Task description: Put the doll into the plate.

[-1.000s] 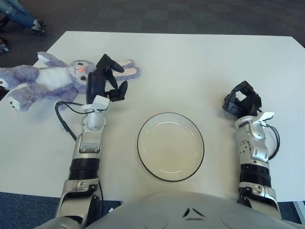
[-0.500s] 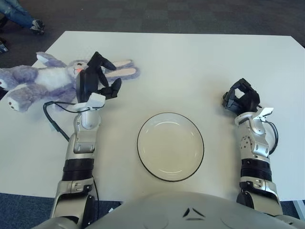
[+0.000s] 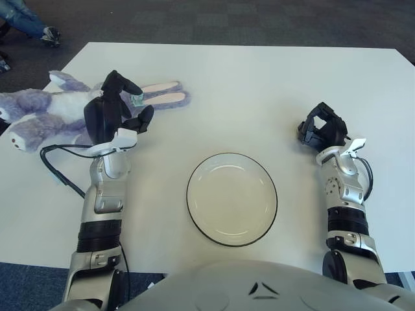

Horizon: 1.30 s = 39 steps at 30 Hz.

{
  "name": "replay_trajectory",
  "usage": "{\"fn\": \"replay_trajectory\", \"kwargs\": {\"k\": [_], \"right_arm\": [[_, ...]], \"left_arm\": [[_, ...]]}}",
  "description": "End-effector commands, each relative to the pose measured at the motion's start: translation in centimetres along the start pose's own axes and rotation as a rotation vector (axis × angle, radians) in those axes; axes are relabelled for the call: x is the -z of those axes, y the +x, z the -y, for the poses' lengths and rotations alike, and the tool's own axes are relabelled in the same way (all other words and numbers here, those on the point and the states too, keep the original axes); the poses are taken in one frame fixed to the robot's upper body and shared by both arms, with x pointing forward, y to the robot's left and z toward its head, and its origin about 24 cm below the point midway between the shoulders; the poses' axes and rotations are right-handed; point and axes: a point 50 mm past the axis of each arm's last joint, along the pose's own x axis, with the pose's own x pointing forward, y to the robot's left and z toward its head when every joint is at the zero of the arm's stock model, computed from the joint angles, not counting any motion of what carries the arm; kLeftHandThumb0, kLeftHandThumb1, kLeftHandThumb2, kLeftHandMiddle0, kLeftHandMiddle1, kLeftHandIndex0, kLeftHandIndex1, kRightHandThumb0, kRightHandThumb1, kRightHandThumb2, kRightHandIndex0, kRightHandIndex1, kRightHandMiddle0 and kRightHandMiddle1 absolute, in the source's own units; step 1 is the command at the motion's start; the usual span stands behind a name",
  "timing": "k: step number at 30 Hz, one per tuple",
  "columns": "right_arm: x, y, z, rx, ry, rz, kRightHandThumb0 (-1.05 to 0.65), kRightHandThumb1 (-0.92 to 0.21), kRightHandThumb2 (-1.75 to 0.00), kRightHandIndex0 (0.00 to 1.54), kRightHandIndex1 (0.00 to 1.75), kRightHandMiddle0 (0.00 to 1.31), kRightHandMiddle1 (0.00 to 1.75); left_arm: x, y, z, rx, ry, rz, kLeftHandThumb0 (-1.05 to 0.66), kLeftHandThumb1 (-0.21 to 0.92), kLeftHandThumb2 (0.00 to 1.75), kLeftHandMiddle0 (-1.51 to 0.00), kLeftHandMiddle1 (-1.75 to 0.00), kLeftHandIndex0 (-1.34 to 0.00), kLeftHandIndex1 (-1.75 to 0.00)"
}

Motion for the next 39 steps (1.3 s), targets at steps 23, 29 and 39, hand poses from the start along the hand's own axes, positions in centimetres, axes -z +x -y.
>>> {"fn": "replay_trajectory", "kwargs": {"k": [23,29,39], "right_arm": [[1.4,2.3,-2.3,-0.081,0.013,-0.101,-0.52,-0.21,-1.44,1.28,1.75,0.7,1.75],[1.5,2.8,-2.9,-0.105,0.024,-0.107,-0.52,-0.21,-1.44,1.29,1.75,0.7,1.75],[1.5,3.4,-3.8,-0.131,0.026,-0.124,-0.52,-0.22,-1.44,1.29,1.75,0.7,1.75]], "left_arm": [[2.3,0.1,-4.4,-0.119,0.647,-0.101,-0.39,0.72,0.79,-0.39,-1.59,-0.31,-1.75],[2.3,0.1,-5.3,-0.075,0.796,-0.127,-0.54,0.79,0.69,-0.18,-1.32,-0.14,-1.61],[2.5,-0.3,-6.5,-0.052,0.889,-0.21,-0.74,0.65,0.77,-0.01,-0.92,0.0,-1.17]]}}
